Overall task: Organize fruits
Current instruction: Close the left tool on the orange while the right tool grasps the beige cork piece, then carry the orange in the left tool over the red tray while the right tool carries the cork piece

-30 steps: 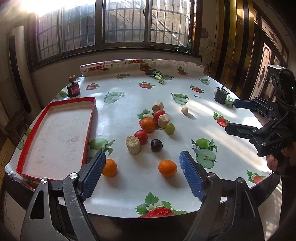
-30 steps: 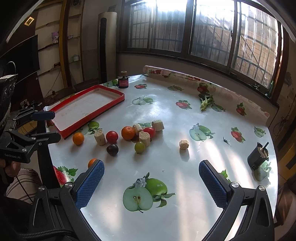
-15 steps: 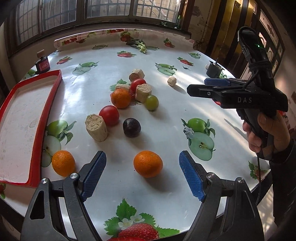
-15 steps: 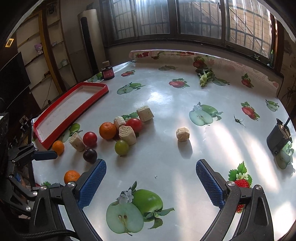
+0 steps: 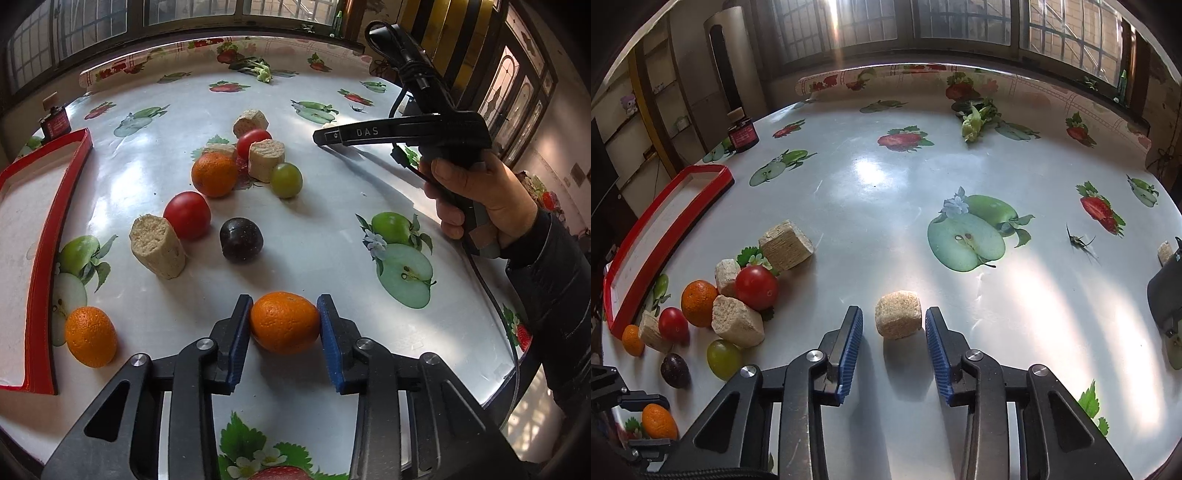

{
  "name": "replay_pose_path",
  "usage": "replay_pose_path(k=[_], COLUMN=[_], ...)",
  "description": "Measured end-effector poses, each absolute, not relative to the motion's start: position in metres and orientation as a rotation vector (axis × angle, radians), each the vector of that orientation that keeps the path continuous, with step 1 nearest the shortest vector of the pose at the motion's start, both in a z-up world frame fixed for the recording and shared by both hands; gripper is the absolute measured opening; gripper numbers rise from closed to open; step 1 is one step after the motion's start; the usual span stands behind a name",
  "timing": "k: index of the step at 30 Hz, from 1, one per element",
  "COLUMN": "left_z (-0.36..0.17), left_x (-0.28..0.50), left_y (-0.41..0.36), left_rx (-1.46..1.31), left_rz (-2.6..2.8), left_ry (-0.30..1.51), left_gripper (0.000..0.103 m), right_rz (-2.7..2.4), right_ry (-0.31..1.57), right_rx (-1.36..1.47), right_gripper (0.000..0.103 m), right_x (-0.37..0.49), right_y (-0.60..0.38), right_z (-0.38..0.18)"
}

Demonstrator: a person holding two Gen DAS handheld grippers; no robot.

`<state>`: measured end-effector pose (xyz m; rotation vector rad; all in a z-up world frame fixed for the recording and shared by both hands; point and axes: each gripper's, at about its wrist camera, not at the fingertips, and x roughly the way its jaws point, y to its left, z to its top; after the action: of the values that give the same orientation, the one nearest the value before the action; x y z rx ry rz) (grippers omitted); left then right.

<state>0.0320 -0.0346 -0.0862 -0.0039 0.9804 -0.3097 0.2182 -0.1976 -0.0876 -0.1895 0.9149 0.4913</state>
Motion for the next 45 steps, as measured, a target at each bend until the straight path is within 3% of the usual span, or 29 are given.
replay_pose_path(k=[2,17,45], left_z=[-0.086,-0.058,-0.028], left_x=[0.033,0.013,-0.012], left_y=[-0.032,0.015,0.168], left_rx=[-0.019,-0.105,-0.233], left_rz=[-0.314,-0.262,0.036], left_ry=[0.984,0.900,0.778], left_gripper=[0.032,0.032,0.032], right_rz=[0.482,0.618,0.971], right_ry=[0.910,0.863,0.847], right_rx=[-0.200,-0.067,-0.104], right_gripper=[0.026,0.026,0.026], right_x=[0.219,0.148,0.084], right_y=[-0.197,-0.189,-0.025], right_z=[-0.088,-0.038,-0.018])
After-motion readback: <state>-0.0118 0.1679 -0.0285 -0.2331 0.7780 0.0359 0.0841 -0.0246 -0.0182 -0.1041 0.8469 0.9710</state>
